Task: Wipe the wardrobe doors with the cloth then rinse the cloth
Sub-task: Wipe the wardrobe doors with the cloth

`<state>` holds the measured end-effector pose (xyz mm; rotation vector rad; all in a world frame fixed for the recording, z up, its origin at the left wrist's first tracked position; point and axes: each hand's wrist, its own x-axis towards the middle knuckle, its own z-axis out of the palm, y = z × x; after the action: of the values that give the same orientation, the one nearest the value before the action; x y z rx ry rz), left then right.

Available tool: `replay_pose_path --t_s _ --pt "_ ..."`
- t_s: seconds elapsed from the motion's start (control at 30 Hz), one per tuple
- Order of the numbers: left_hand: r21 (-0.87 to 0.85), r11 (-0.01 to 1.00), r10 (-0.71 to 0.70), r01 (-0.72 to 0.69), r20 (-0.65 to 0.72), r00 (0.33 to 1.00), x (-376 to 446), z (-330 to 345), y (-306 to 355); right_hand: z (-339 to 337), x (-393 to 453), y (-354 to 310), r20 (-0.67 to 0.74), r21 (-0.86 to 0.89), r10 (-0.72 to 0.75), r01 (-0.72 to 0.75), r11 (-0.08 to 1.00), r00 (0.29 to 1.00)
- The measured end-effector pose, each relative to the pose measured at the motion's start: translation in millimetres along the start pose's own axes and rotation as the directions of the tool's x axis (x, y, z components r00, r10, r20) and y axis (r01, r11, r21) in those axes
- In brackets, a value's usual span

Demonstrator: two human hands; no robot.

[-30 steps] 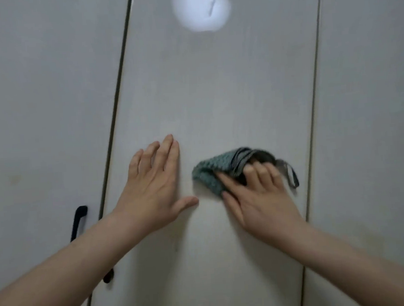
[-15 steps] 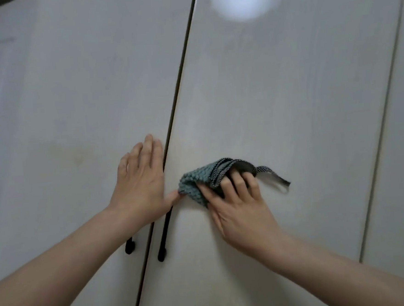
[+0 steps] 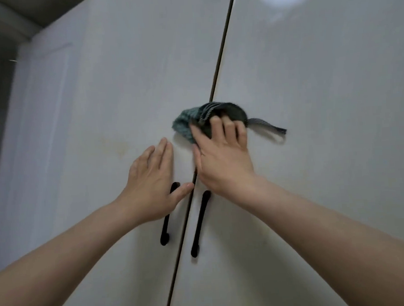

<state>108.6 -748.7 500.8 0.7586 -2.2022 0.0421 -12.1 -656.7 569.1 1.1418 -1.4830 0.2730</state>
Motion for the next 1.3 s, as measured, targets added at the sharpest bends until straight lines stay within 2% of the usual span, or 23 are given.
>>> replay_pose_path --t_s 0.1,0.17,0.27,0.33,0.47,0.53,0.63,0.77,0.87,0.97,1.03,1.1,1.17,1.23,1.3 --pt "-0.016 1.000 0.022 -0.022 0.059 0.998 6.2 -6.1 -10.1 -0.8 5.2 -9.8 0.109 0.067 -0.177 0.171 0.983 0.978" --pt "-0.031 0.999 -0.038 0.041 0.092 0.995 9.2 -12.6 -18.5 -1.7 25.9 -3.9 0.093 0.070 -0.225 0.219 0.973 0.970" --pt "-0.017 0.990 -0.140 0.142 0.107 0.984 13.3 -18.2 -36.4 -3.9 60.8 1.9 -0.048 0.009 -0.137 0.137 0.990 0.989" --pt "0.018 0.973 -0.231 0.231 0.120 0.966 15.2 -19.0 -55.8 0.3 63.3 -12.0 -0.039 -0.037 -0.138 0.137 0.990 0.990" --pt "-0.031 0.932 -0.355 0.361 0.121 0.927 16.0 -23.1 -93.7 22.9 27.7 -57.8 0.107 0.027 -0.412 0.412 0.911 0.905" --pt "-0.082 0.919 -0.375 0.385 0.118 0.920 16.6 -26.2 -113.5 32.4 24.9 -75.3 0.150 0.063 -0.477 0.473 0.879 0.866" --pt "-0.127 0.912 -0.374 0.389 0.129 0.919 21.1 -26.2 -138.2 31.8 51.9 -78.0 0.115 0.045 -0.420 0.417 0.908 0.900" --pt "-0.206 0.897 -0.369 0.390 0.137 0.919 39.0 -24.1 -183.3 24.8 109.9 -74.9 -0.024 -0.080 -0.128 0.125 0.989 0.992" --pt "-0.331 0.845 -0.406 0.420 0.114 0.906 53.7 -23.3 -222.0 35.1 123.7 -86.4 -0.121 -0.124 0.000 -0.016 0.992 0.993" --pt "-0.477 0.745 -0.439 0.466 0.175 0.881 60.1 -12.7 -261.4 56.8 97.8 -124.5 -0.134 -0.133 -0.052 0.034 0.991 0.990" --pt "-0.598 0.625 -0.413 0.502 0.293 0.863 58.7 -2.1 -279.2 73.2 61.3 -156.1 -0.074 -0.080 -0.185 0.179 0.981 0.980" --pt "-0.667 0.567 -0.318 0.483 0.364 0.876 57.1 10.0 -286.7 85.1 32.0 -179.9 0.014 -0.050 -0.317 0.317 0.947 0.948" --pt "-0.733 0.531 -0.217 0.425 0.367 0.905 59.4 16.3 -286.3 85.3 30.0 -184.9 0.079 -0.032 -0.381 0.385 0.923 0.921" --pt "-0.776 0.490 -0.188 0.397 0.351 0.917 61.7 23.1 -292.9 78.2 55.5 -177.0 0.085 -0.051 -0.390 0.395 0.917 0.917" --pt "-0.806 0.456 -0.164 0.378 0.342 0.925 61.9 22.5 -296.5 67.7 95.1 -159.8 0.016 -0.127 -0.296 0.295 0.947 0.955"
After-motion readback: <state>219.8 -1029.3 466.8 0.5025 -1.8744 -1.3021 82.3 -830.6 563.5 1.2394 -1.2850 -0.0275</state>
